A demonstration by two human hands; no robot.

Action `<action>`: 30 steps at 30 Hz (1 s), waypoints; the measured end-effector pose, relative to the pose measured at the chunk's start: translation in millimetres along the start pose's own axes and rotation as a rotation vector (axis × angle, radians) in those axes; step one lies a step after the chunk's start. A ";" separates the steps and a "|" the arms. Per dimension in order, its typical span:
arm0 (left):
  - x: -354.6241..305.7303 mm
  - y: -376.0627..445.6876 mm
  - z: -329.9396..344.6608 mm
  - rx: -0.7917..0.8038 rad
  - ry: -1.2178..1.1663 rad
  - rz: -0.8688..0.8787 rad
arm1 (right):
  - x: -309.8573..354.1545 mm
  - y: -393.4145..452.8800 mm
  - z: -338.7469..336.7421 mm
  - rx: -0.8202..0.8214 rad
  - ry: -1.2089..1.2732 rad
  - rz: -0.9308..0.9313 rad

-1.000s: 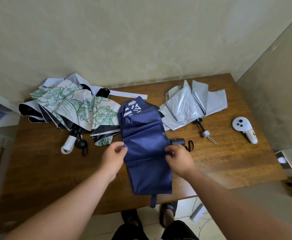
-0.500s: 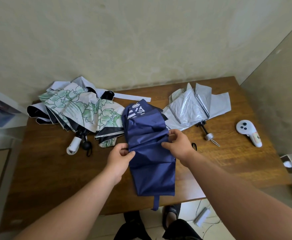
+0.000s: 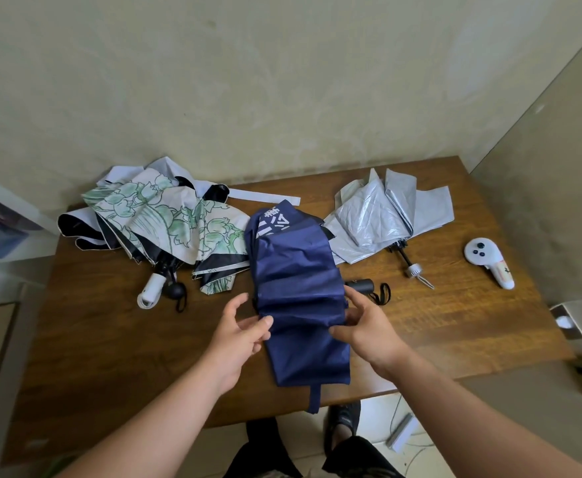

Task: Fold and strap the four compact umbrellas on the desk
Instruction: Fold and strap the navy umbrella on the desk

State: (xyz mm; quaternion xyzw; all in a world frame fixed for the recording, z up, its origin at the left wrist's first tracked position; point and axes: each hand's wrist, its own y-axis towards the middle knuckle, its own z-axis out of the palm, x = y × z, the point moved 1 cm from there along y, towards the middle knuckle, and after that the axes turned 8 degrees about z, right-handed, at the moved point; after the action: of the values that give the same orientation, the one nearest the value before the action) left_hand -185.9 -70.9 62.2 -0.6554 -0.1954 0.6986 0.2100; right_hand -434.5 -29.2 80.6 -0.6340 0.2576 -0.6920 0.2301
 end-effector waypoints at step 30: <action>80.4 -38.3 -4.2 0.054 0.550 -0.109 | -118.5 -26.3 6.6 -0.302 -0.331 0.307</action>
State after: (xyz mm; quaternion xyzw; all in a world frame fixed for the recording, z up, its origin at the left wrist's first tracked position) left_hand -184.6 5.3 15.9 -0.8032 -0.1473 0.4872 0.3097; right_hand -416.9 66.9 8.2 -0.7190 0.4098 -0.4899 0.2740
